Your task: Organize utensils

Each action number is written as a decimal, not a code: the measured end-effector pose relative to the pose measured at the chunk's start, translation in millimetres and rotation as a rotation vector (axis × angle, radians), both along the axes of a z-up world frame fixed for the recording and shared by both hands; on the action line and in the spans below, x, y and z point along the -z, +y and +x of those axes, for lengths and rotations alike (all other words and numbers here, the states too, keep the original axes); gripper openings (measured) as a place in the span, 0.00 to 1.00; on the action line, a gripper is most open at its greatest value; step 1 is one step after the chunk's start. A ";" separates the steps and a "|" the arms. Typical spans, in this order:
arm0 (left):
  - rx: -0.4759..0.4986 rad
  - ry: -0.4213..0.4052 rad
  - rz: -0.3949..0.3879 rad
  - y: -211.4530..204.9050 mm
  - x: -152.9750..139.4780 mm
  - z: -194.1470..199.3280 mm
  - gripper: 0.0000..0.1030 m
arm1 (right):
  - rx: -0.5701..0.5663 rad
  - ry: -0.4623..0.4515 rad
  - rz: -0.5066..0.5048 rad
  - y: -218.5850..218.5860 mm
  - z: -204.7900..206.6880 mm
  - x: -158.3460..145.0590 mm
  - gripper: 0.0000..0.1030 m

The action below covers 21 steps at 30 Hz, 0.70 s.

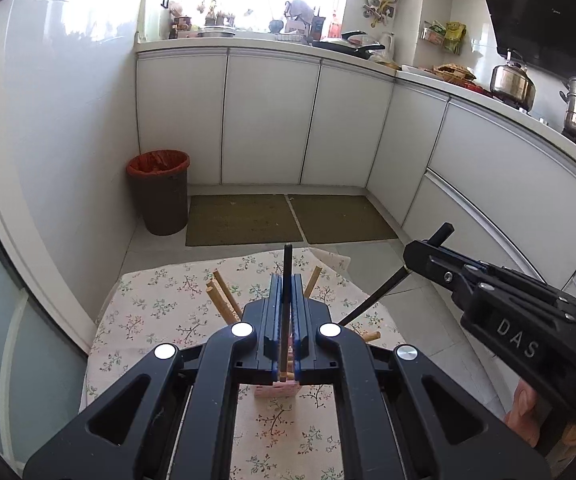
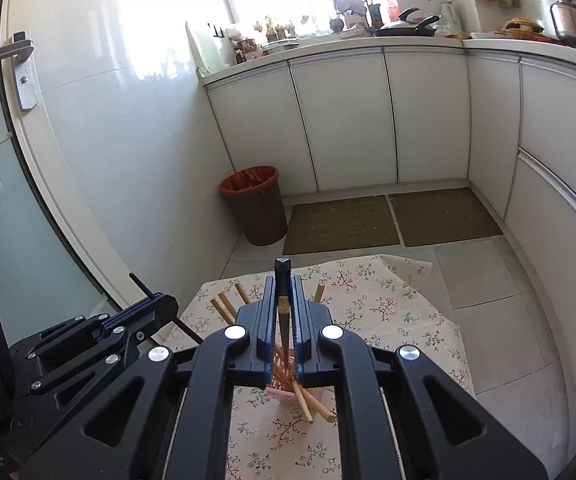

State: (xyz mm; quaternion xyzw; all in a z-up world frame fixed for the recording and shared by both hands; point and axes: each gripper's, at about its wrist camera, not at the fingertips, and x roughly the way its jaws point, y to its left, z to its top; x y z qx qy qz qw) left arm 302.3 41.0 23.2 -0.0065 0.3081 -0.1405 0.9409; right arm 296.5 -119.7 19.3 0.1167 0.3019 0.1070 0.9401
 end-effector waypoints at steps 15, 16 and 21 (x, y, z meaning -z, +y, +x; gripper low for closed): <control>-0.026 0.002 -0.119 25.3 3.0 13.5 0.29 | 0.047 0.005 0.027 -19.0 13.9 11.0 0.27; -0.028 -0.018 -0.108 25.8 -4.2 8.2 0.30 | 0.051 -0.011 0.019 -19.5 8.1 5.6 0.32; -0.067 -0.080 -0.061 21.9 -22.6 -16.8 0.49 | 0.084 -0.062 -0.033 -17.3 -22.8 -12.3 0.44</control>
